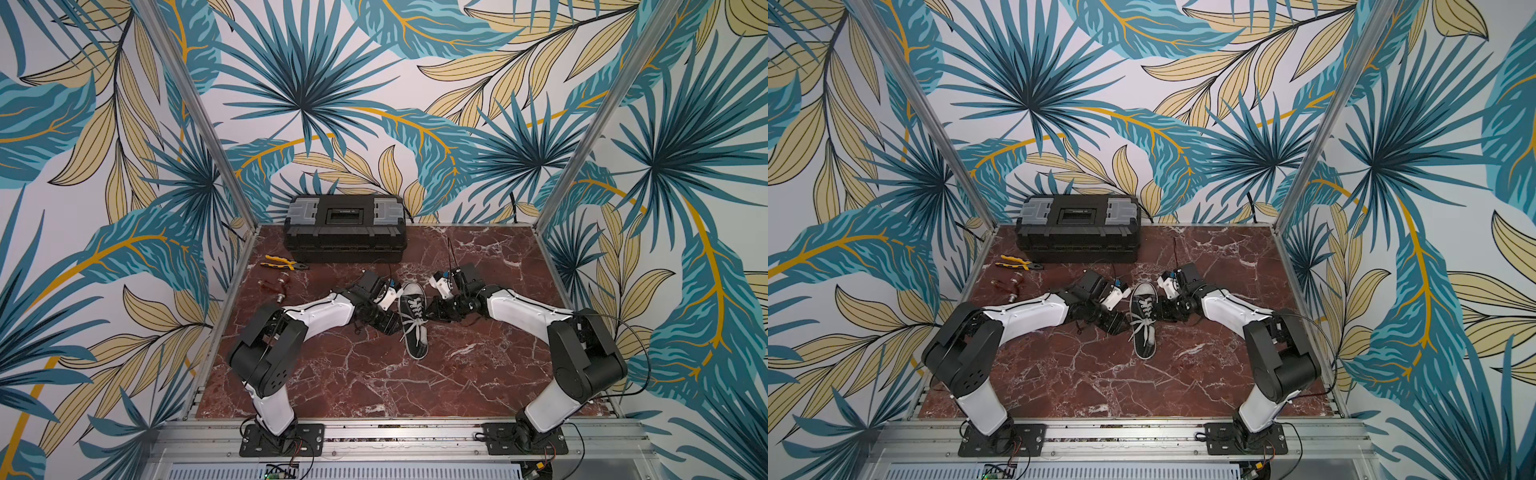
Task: Tie the shoes
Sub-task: Tie the shoelace on the shoe.
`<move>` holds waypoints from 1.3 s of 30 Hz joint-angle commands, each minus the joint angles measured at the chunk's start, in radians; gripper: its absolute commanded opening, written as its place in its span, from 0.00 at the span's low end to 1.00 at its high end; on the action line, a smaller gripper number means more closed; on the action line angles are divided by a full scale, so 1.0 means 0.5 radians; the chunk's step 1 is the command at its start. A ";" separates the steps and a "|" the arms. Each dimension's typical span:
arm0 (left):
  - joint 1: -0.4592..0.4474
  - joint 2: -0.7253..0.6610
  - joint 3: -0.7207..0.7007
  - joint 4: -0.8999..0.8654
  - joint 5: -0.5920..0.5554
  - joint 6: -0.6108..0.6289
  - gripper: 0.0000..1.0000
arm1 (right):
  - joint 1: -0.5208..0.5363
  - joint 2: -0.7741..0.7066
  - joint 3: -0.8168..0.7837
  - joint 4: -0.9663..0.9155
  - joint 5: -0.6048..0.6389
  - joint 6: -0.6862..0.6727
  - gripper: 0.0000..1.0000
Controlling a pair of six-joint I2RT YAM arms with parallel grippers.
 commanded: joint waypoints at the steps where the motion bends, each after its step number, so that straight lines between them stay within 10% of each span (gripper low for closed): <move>1: -0.031 0.042 0.141 -0.134 -0.056 0.249 0.69 | 0.001 -0.024 -0.005 -0.054 0.025 -0.046 0.00; 31: -0.121 0.509 0.842 -0.598 0.050 1.047 0.66 | -0.002 0.001 0.002 -0.069 0.022 -0.058 0.00; 39: -0.119 0.539 0.844 -0.553 0.099 1.028 0.45 | -0.003 0.005 -0.002 -0.072 0.031 -0.062 0.00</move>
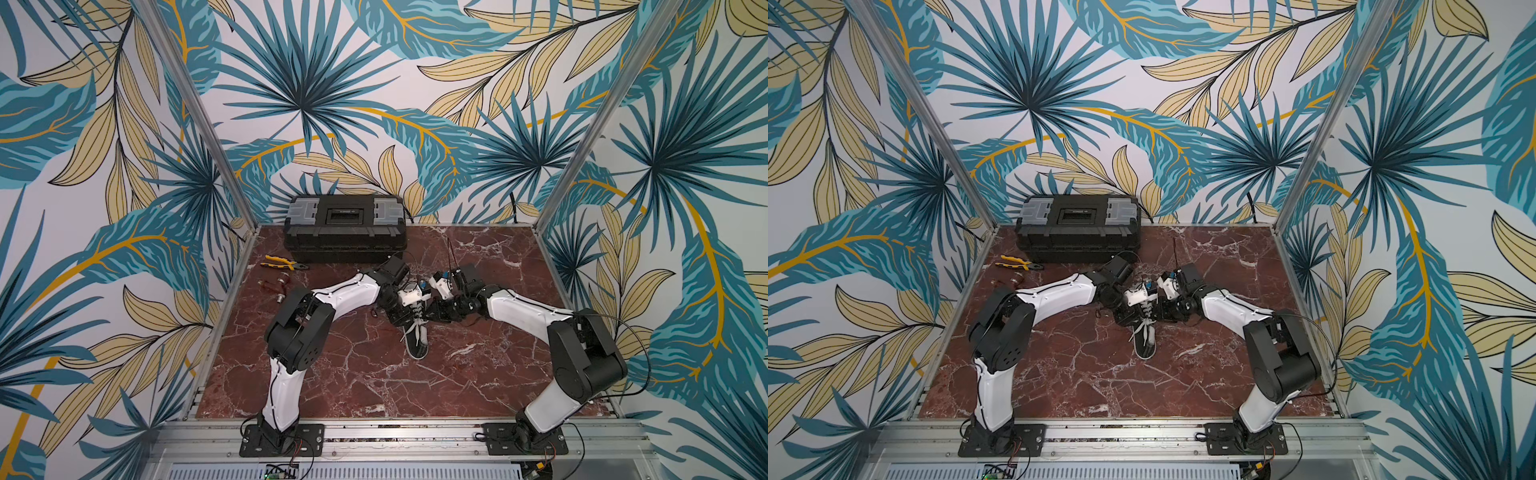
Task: Tie the shoes
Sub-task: Tie the shoelace on the shoe.
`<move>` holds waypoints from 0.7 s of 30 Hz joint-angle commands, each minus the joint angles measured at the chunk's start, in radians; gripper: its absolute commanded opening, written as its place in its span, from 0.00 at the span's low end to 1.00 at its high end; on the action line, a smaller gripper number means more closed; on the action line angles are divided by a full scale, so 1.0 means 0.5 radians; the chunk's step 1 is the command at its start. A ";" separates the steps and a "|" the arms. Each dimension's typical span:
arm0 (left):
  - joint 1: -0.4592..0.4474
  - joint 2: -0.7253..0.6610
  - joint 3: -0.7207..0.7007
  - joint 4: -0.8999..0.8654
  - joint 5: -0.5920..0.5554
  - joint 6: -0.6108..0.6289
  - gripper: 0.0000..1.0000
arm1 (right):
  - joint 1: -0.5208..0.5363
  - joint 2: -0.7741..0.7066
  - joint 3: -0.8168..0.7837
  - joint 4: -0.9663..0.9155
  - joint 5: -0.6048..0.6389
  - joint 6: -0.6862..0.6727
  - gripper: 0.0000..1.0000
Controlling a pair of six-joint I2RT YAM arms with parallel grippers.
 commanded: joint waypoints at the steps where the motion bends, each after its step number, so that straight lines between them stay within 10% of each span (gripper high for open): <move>1: -0.004 0.033 0.071 -0.013 0.038 0.006 0.42 | 0.000 0.007 -0.001 -0.065 0.025 -0.031 0.00; 16: -0.007 -0.148 -0.110 0.130 -0.021 -0.142 0.00 | 0.000 -0.011 -0.004 -0.071 0.072 -0.016 0.00; 21: -0.007 -0.231 -0.163 0.127 -0.038 -0.207 0.00 | 0.000 -0.052 -0.001 -0.096 0.135 -0.002 0.00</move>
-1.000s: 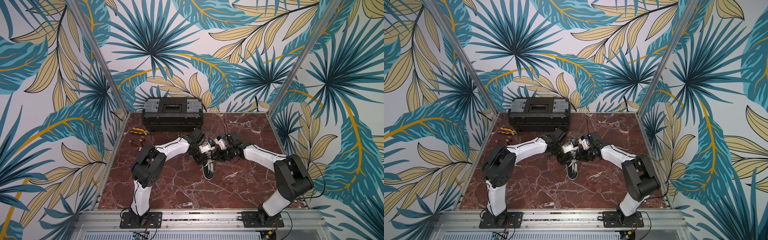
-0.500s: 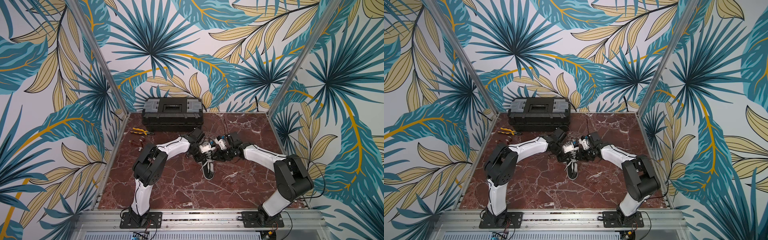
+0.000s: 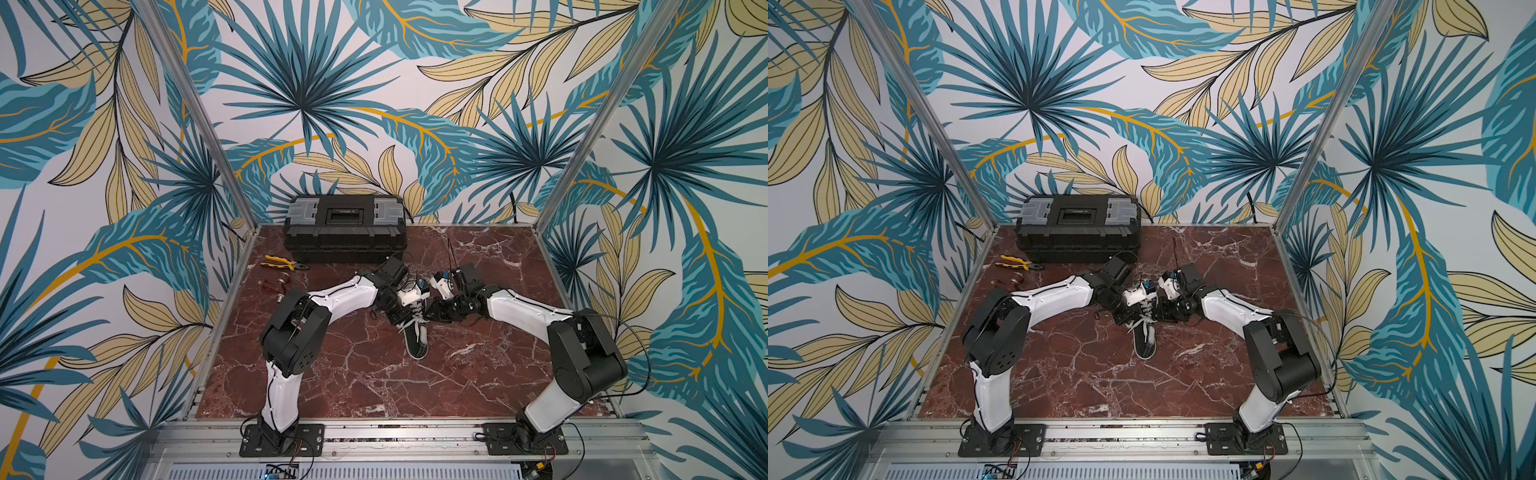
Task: Tie the shoes
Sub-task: Tie the shoelace on the shoe.
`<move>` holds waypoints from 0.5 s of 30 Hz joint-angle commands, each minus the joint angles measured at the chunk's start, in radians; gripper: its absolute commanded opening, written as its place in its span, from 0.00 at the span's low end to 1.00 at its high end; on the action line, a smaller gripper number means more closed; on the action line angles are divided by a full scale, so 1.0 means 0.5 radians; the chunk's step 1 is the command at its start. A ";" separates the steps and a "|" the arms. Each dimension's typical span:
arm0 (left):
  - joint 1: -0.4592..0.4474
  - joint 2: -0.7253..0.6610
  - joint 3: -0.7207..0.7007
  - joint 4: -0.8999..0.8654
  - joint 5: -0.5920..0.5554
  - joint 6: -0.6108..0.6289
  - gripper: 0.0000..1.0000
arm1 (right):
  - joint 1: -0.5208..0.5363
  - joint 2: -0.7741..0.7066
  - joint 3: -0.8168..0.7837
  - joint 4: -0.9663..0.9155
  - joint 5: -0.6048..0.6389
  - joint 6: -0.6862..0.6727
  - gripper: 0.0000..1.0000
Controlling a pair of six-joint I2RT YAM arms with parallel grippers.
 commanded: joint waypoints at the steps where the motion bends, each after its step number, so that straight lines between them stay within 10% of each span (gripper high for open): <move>1: -0.006 -0.116 -0.054 0.025 -0.008 -0.058 0.00 | 0.001 -0.056 -0.001 -0.073 0.082 -0.003 0.00; 15: -0.012 -0.083 -0.094 -0.076 -0.093 -0.142 0.00 | 0.018 -0.115 0.020 -0.211 0.429 -0.040 0.00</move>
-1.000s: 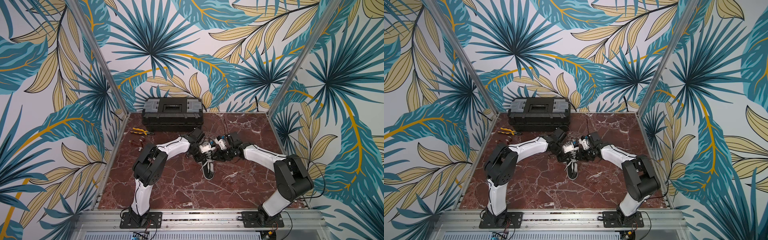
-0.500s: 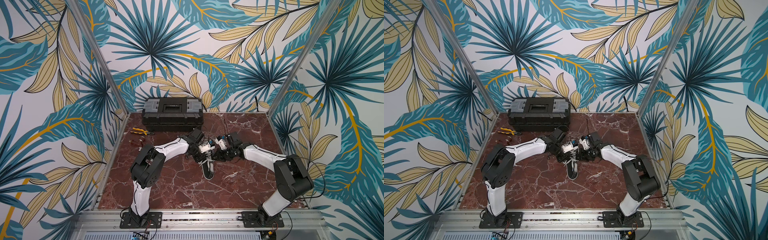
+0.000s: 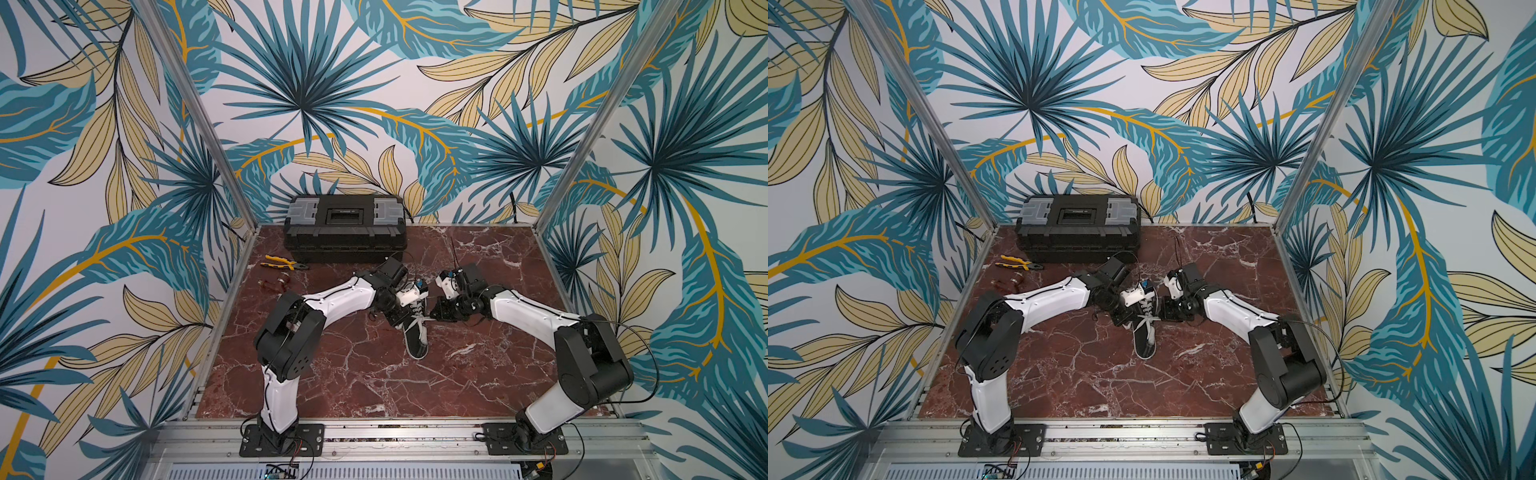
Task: Tie the shoes
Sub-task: Tie the shoelace on the shoe.
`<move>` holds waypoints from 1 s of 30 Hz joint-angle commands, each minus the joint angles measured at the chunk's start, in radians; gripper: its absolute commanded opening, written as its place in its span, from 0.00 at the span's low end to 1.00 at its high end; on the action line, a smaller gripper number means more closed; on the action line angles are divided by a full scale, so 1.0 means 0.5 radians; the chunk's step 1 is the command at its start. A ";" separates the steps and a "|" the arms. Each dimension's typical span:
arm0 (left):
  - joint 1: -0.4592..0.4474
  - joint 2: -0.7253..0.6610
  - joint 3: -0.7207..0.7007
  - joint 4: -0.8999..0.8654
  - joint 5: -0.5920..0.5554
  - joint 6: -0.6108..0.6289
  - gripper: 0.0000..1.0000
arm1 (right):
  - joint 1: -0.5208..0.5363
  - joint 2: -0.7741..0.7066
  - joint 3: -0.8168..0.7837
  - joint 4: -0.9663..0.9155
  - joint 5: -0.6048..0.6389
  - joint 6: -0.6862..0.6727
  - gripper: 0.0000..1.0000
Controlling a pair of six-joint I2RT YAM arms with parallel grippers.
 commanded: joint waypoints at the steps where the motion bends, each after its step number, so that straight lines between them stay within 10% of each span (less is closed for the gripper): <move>1: -0.001 -0.014 -0.055 -0.029 -0.039 -0.042 0.00 | 0.017 -0.022 0.022 -0.112 0.156 -0.044 0.00; 30: 0.085 0.015 -0.225 0.086 -0.124 -0.326 0.00 | 0.122 0.014 0.011 -0.252 0.980 -0.097 0.00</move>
